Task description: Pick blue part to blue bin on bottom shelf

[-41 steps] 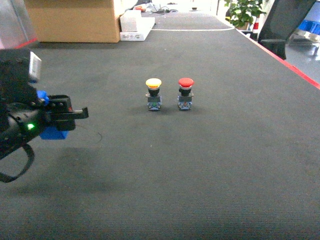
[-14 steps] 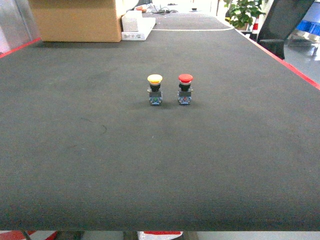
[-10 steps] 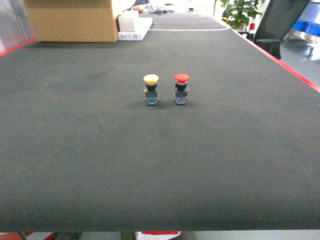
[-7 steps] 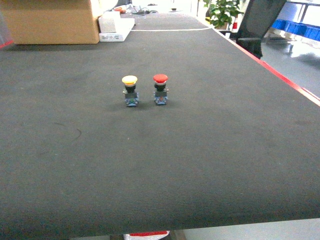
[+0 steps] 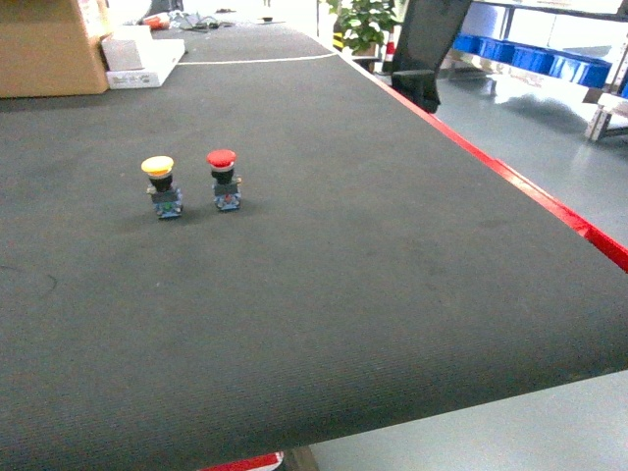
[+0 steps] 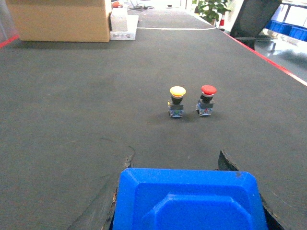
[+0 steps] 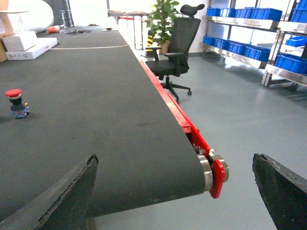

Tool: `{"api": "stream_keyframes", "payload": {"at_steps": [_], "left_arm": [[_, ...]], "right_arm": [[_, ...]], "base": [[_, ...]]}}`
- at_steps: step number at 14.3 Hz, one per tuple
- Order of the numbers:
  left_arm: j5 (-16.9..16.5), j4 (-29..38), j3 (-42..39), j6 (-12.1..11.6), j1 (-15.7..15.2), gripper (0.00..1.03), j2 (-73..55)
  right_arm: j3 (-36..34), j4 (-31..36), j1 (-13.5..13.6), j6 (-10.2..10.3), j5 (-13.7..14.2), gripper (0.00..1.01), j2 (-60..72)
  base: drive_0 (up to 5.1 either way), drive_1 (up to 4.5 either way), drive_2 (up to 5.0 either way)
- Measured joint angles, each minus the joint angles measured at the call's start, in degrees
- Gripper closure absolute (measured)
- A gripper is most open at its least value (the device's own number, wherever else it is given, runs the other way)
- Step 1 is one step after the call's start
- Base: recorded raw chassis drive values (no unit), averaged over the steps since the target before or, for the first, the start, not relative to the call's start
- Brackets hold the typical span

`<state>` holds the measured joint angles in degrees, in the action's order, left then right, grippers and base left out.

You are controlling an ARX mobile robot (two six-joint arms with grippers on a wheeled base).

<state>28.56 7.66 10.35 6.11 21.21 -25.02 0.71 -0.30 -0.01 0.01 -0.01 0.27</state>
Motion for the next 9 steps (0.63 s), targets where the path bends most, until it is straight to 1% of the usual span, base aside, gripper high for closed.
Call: {"api": "stream_keyframes", "payload": {"at_steps": [9], "left_arm": [[0.0,0.0,0.0,0.0,0.0,0.59,0.0]], "right_arm": [[0.0,0.0,0.0,0.0,0.0,0.03,0.0]], "base": [[-1.4,-1.4,-1.4]]}}
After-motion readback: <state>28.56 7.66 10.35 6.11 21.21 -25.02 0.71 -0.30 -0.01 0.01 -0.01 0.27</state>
